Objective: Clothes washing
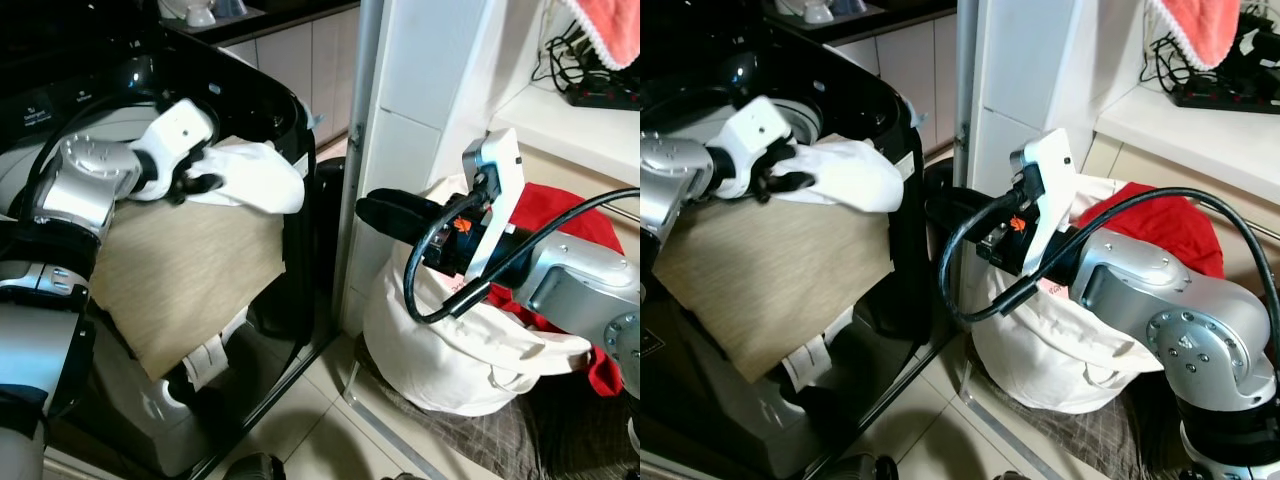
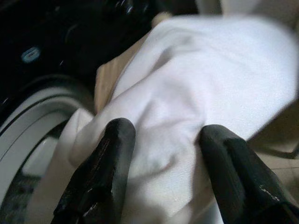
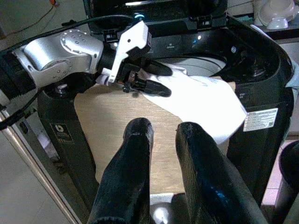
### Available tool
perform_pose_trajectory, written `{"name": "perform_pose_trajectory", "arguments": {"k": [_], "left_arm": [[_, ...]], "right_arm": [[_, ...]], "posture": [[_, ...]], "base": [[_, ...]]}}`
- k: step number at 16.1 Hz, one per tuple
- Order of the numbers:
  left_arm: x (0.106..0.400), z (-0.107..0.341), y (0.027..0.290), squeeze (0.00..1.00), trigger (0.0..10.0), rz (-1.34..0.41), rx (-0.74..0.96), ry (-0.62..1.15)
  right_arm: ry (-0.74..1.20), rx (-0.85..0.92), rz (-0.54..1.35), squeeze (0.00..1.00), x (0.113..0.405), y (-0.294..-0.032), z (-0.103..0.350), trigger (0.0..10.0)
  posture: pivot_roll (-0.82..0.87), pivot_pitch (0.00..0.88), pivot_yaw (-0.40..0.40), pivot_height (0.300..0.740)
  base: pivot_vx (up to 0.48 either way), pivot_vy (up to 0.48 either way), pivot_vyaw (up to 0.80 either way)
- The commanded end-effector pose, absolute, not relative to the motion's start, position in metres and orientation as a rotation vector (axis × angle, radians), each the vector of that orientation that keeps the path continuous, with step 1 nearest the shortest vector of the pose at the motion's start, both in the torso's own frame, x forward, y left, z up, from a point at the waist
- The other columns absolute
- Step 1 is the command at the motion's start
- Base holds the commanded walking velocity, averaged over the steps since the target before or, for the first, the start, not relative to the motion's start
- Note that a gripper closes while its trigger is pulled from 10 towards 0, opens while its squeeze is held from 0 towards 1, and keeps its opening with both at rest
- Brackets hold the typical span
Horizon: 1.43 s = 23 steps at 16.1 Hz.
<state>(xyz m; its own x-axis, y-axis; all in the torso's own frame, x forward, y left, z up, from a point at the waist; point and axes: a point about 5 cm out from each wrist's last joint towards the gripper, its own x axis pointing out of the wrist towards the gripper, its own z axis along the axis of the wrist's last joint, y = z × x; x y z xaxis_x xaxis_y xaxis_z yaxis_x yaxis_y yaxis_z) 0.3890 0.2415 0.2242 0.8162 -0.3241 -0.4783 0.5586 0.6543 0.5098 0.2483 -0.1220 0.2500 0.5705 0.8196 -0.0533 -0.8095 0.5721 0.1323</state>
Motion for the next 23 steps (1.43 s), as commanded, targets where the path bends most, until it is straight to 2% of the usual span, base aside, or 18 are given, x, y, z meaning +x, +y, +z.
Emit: {"name": "perform_pose_trajectory", "arguments": {"k": [1, 4, 8, 10, 11, 13, 14, 17, 19, 23], "left_arm": [[0.392, 0.235, 0.253, 0.0, 10.0, -0.396, 0.768, 0.36], [0.396, 0.251, 0.272, 0.0, 10.0, -0.165, 0.802, 0.294], [0.394, 0.324, 0.287, 0.0, 10.0, 0.231, 0.86, -0.141], [0.391, 0.341, 0.289, 0.0, 10.0, 0.294, 0.858, -0.222], [0.39, 0.346, 0.287, 0.0, 10.0, 0.28, 0.819, -0.244], [0.401, 0.323, 0.26, 0.0, 10.0, -0.004, 0.622, -0.196], [0.404, 0.302, 0.242, 0.0, 10.0, -0.171, 0.579, -0.144], [0.405, 0.261, 0.215, 0.0, 10.0, -0.42, 0.551, -0.013], [0.405, 0.242, 0.202, 0.0, 10.0, -0.492, 0.552, 0.04], [0.407, 0.214, 0.189, 0.0, 10.0, -0.477, 0.569, 0.129]], "right_arm": [[0.125, 0.06, 0.982, 0.0, 0.245, -0.119, 0.249, 10.0], [0.121, 0.054, 0.976, 0.0, 0.245, -0.12, 0.25, 10.0], [0.111, 0.044, 0.945, 0.0, 0.249, -0.123, 0.249, 10.0], [0.105, 0.043, 0.935, 0.0, 0.25, -0.123, 0.249, 10.0], [0.098, 0.046, 0.918, 0.0, 0.252, -0.124, 0.249, 10.0], [0.098, 0.054, 0.878, 0.0, 0.257, -0.126, 0.247, 10.0], [0.103, 0.053, 0.871, 0.0, 0.257, -0.126, 0.246, 10.0], [0.114, 0.045, 0.873, 0.0, 0.257, -0.126, 0.243, 10.0], [0.122, 0.04, 0.888, 0.0, 0.254, -0.125, 0.241, 10.0], [0.137, 0.028, 0.903, 0.0, 0.252, -0.123, 0.237, 10.0]], "posture": [[-0.15, 0.001, 0.041, 0.74], [-0.15, 0.003, 0.042, 0.74], [-0.15, 0.004, 0.041, 0.74], [-0.15, 0.002, 0.041, 0.74], [-0.15, 0.002, 0.041, 0.74], [-0.15, 0.002, 0.041, 0.74], [-0.14, 0.0, 0.041, 0.74], [-0.14, 0.0, 0.042, 0.74], [-0.15, 0.0, 0.043, 0.74], [-0.15, 0.0, 0.043, 0.74]], "base": [[0.0, 0.0, 0.0], [0.0, 0.0, 0.0], [0.0, 0.0, 0.0], [0.0, 0.0, 0.0], [0.0, 0.0, 0.0], [0.0, 0.0, 0.0], [0.0, 0.0, 0.0], [0.0, 0.0, 0.0], [0.0, 0.0, 0.0], [0.0, 0.0, 0.0]]}}
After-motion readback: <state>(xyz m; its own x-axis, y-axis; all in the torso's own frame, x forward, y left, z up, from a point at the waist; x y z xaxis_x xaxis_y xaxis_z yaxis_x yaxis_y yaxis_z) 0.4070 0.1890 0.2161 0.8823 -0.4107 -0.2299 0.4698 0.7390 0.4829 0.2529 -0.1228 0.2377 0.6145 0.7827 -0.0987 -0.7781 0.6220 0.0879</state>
